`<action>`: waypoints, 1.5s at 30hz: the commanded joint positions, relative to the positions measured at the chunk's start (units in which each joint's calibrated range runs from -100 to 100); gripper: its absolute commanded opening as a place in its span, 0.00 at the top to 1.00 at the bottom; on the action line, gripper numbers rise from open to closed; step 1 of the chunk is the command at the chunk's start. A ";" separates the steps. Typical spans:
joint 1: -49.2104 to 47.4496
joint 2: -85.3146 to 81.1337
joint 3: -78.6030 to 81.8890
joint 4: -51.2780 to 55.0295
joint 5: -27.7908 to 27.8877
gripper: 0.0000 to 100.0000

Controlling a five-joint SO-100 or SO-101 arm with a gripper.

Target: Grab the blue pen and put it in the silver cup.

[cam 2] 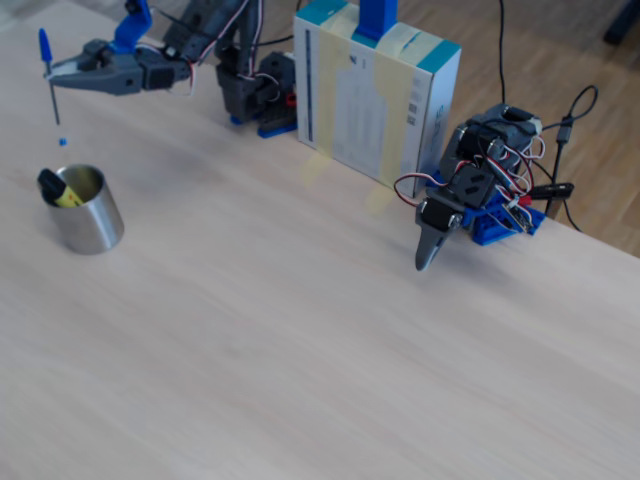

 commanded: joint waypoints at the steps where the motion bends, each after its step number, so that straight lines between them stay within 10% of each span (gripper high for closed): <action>1: -1.66 2.51 -5.02 -3.23 1.02 0.98; 45: -0.79 33.84 -20.62 -11.90 0.71 0.98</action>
